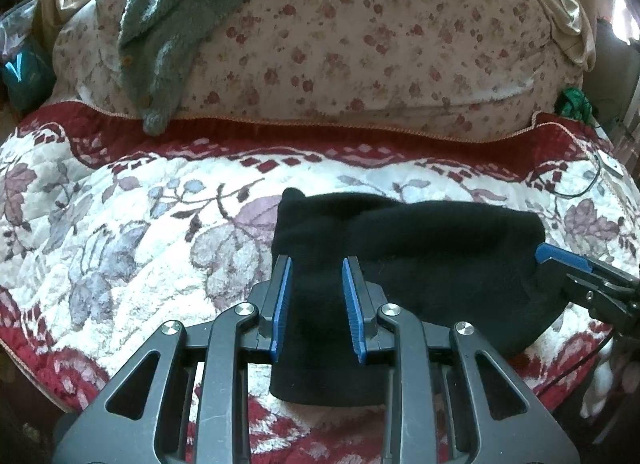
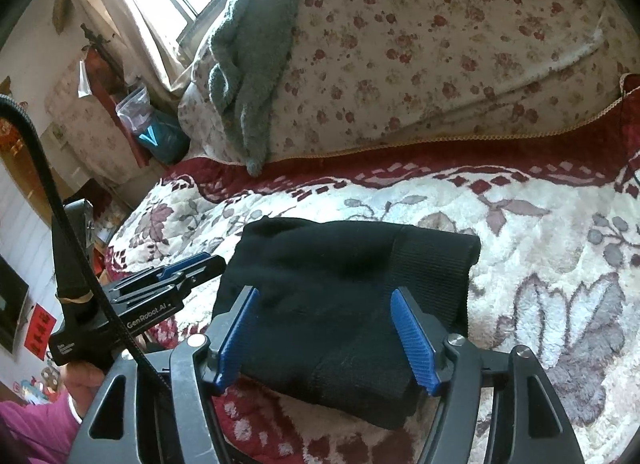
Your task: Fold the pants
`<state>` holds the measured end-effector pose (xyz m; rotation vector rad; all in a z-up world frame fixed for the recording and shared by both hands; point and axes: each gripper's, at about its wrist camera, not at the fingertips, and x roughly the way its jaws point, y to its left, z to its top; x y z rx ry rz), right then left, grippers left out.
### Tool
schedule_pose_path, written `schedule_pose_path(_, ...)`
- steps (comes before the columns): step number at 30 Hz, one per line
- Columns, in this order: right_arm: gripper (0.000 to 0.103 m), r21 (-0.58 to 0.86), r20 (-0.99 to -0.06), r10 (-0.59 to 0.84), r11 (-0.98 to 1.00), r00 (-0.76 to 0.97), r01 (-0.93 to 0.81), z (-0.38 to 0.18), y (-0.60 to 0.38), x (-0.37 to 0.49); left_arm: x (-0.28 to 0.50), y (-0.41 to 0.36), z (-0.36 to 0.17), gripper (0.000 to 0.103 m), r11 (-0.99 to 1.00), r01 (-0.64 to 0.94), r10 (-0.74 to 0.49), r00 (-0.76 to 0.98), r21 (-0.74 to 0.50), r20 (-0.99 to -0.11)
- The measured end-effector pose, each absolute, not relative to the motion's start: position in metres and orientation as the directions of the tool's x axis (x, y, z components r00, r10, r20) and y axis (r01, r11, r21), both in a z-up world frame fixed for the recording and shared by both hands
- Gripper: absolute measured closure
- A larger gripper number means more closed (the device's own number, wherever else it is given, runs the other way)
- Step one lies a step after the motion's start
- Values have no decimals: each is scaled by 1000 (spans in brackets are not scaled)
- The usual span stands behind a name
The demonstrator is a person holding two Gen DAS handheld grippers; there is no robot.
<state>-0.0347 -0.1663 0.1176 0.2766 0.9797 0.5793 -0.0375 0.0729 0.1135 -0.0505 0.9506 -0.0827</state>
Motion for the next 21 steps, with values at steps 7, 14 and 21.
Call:
schedule_pose_path(7,37,462,-711,557,831,430,-311,112,-176,-34,-42,85,111,60,988,12,-133,571,-154,-810)
schedule_pose_path(14,35,463,-706,539,842,459,-276,114,-190,-33,-44,98,114,55,984,-6,-142,589,-180,-796)
schedule_pose_path(21,25,497,-721,526,846,451,-191,94,-212,-28,-36,100,92,55,973,46,-215,539,-227,-814)
